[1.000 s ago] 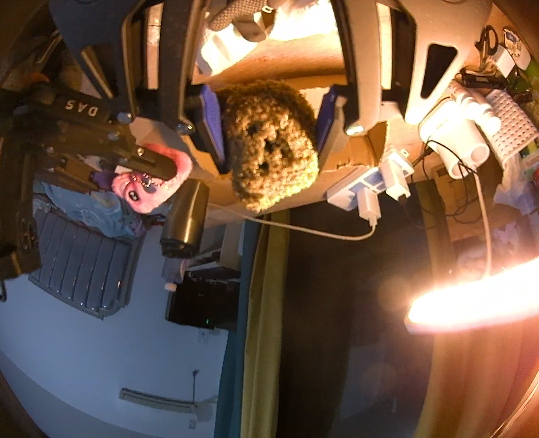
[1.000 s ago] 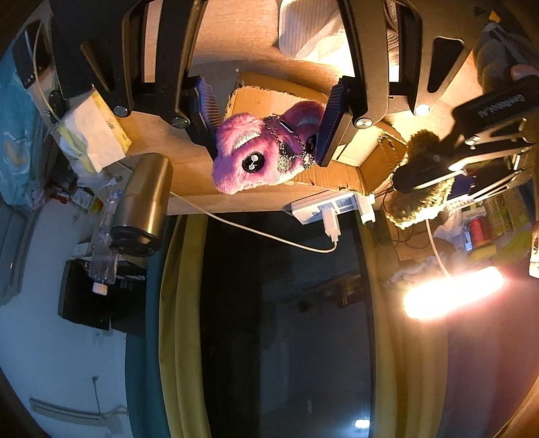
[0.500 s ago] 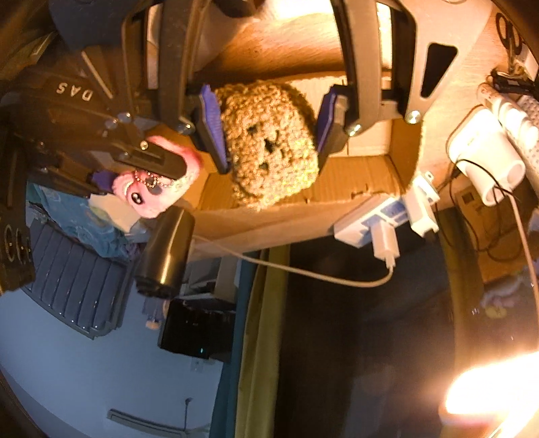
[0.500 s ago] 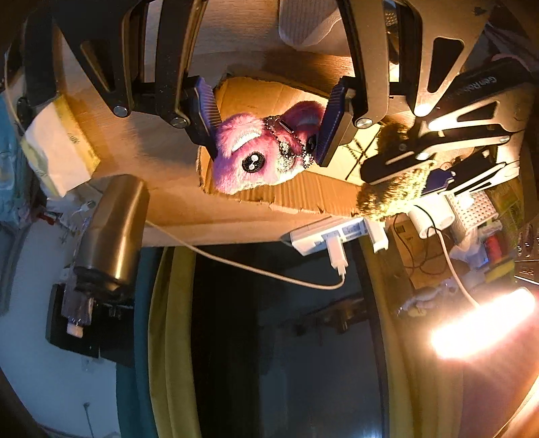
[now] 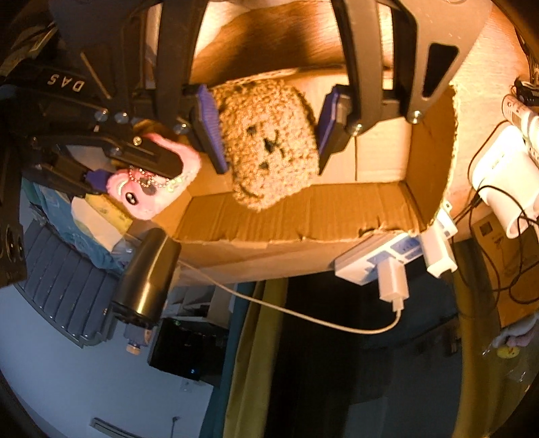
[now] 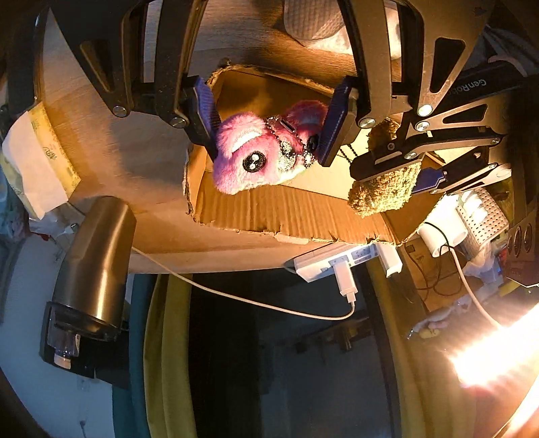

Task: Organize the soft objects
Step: 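Carry both toys over the cardboard box and open both grippers to drop them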

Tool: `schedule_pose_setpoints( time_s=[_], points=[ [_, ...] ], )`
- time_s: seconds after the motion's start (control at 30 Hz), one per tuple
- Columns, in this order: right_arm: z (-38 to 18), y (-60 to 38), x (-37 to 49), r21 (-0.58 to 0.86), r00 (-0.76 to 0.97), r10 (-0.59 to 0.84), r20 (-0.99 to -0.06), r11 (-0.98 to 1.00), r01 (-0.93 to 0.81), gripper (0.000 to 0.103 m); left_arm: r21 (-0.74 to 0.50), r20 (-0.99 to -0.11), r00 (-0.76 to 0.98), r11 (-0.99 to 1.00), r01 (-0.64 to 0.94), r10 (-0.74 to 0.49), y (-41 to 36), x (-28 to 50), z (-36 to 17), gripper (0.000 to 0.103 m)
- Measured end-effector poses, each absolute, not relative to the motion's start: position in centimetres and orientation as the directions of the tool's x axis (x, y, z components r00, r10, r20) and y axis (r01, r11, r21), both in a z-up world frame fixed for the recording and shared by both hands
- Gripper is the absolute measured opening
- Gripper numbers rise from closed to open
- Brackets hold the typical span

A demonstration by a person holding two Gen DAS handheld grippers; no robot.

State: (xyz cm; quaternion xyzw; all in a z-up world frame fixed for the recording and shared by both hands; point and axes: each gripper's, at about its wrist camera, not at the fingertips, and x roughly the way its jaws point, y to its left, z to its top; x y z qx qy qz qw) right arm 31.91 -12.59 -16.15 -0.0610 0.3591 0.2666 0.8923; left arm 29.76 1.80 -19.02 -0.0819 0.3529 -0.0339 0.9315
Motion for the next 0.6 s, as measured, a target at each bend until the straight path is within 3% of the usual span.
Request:
schedule_pose_setpoints(
  time_s=[0.17, 0.23, 0.3, 0.6],
  points=[
    [-15.8, -12.4, 31.7, 0.085, 0.6, 0.435, -0.672, 0.849, -0.521, 0.061, -0.178, -0.654, 0.75, 0.984, -0.028, -0.097, 2.2, 29.6, -18.9, 0.06],
    [-15.6, -12.6, 31.7, 0.086, 0.606, 0.431, -0.669, 0.855, -0.512, 0.07, -0.172, -0.658, 0.749, 0.984, -0.047, -0.079, 2.4, 29.4, -18.7, 0.067],
    [-15.2, -12.7, 31.5, 0.079, 0.614, 0.425, -0.665, 0.858, -0.508, 0.071, -0.174, -0.659, 0.749, 0.983, -0.058, -0.073, 2.7, 29.3, -18.6, 0.069],
    [-13.0, -13.1, 29.9, 0.053, 0.658, 0.413, -0.629, 0.868, -0.494, 0.072, -0.157, -0.619, 0.785, 0.984, -0.084, -0.032, 3.3, 26.9, -16.1, 0.071]
  ],
)
